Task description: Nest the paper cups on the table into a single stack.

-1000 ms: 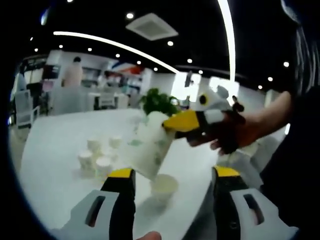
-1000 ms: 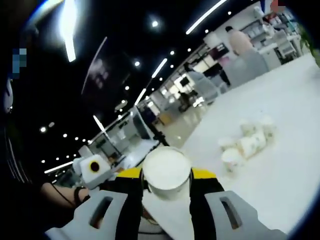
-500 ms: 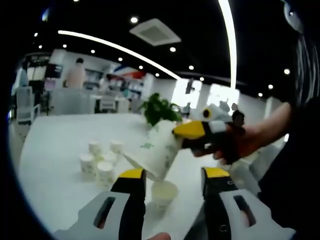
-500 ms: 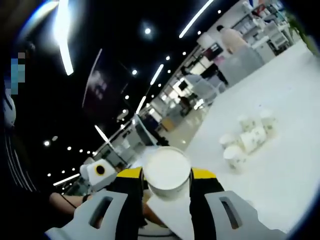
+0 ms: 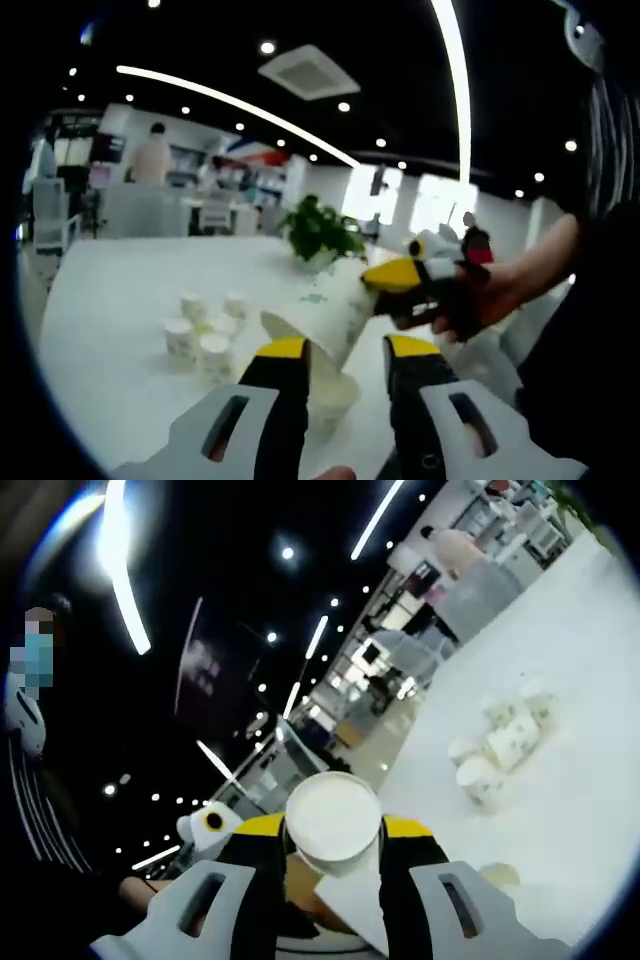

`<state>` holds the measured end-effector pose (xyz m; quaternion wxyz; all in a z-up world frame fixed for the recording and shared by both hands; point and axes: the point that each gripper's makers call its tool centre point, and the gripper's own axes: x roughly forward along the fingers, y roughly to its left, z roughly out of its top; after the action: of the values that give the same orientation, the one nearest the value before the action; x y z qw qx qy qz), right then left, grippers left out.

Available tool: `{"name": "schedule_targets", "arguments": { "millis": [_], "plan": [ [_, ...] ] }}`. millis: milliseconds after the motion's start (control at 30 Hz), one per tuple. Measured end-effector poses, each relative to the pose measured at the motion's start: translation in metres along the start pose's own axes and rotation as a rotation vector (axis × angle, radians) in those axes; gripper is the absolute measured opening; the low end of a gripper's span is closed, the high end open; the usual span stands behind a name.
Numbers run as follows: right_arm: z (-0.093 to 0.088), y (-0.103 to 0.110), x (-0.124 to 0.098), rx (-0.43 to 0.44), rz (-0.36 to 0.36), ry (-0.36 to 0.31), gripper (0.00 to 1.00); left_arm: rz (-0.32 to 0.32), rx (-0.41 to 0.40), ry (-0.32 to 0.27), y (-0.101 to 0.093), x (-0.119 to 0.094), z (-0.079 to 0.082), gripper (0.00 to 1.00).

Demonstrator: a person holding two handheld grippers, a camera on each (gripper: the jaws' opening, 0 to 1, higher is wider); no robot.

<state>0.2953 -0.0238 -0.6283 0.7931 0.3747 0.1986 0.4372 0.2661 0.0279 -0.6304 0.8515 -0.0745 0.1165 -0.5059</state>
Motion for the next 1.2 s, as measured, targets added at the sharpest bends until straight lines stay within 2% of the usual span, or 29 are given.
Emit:
{"name": "schedule_targets", "arguments": {
  "millis": [600, 867, 1100, 1200],
  "plan": [
    [-0.001, -0.002, -0.007, 0.079, 0.036, -0.046, 0.33, -0.018, -0.004, 0.0, -0.001, 0.001, 0.008, 0.17],
    [-0.003, -0.001, -0.01, 0.113, 0.054, -0.058, 0.33, -0.019, 0.025, 0.005, -0.001, 0.002, 0.01, 0.12],
    [-0.004, 0.0, -0.012, 0.116, 0.067, -0.06, 0.33, -0.032, 0.017, 0.01, -0.001, 0.002, 0.009, 0.08],
    [-0.005, -0.004, -0.014, 0.129, 0.076, -0.056, 0.33, -0.032, 0.054, 0.02, -0.003, 0.003, 0.01, 0.08]
  ]
}}
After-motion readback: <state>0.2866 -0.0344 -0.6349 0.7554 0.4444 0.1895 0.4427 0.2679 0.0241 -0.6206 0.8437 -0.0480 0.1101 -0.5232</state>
